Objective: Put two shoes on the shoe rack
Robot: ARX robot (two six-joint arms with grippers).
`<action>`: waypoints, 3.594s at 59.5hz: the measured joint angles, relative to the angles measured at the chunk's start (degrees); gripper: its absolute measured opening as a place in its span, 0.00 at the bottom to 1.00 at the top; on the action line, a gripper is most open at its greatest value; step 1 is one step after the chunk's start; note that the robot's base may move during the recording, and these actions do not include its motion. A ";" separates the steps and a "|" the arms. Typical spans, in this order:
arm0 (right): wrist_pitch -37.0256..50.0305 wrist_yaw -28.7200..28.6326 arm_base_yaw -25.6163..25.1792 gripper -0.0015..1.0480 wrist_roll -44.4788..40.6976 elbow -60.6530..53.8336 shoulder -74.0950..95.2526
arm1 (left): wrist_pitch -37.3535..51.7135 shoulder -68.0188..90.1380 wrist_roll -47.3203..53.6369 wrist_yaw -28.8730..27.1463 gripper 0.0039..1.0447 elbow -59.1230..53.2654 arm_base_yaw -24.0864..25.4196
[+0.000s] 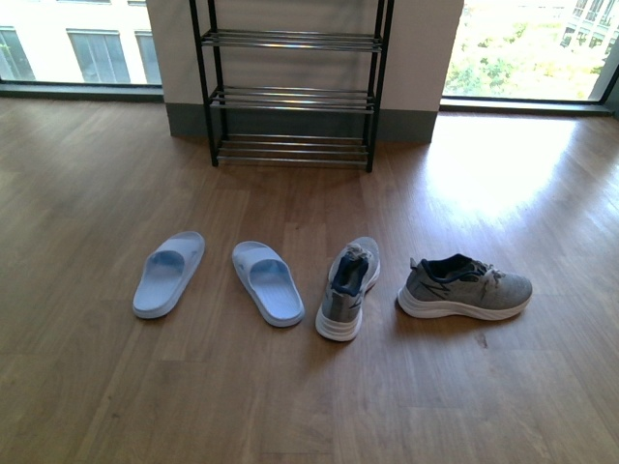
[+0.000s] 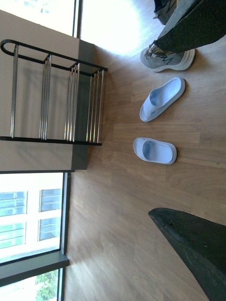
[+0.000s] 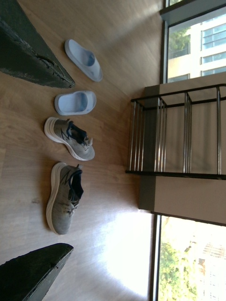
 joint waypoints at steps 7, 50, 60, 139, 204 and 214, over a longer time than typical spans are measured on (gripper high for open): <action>0.00 -0.17 0.00 0.91 0.02 0.00 0.00 | 0.00 0.00 0.00 -0.02 0.91 0.00 0.00; 0.00 -0.17 0.00 0.91 0.00 0.00 0.00 | 0.00 0.00 0.00 -0.02 0.91 0.00 0.00; 0.00 -0.13 0.00 0.91 0.00 0.00 0.00 | 0.00 0.00 0.00 0.00 0.91 0.00 0.00; 13.51 11.72 -17.09 0.91 29.18 38.01 114.20 | 0.00 0.00 0.00 0.00 0.91 0.00 0.00; 4.79 11.28 -12.37 0.91 38.07 60.85 143.01 | 0.00 0.00 0.00 0.00 0.91 0.00 0.00; 4.04 10.86 -12.46 0.91 40.87 64.08 146.66 | 0.00 0.00 0.00 0.00 0.91 0.00 0.00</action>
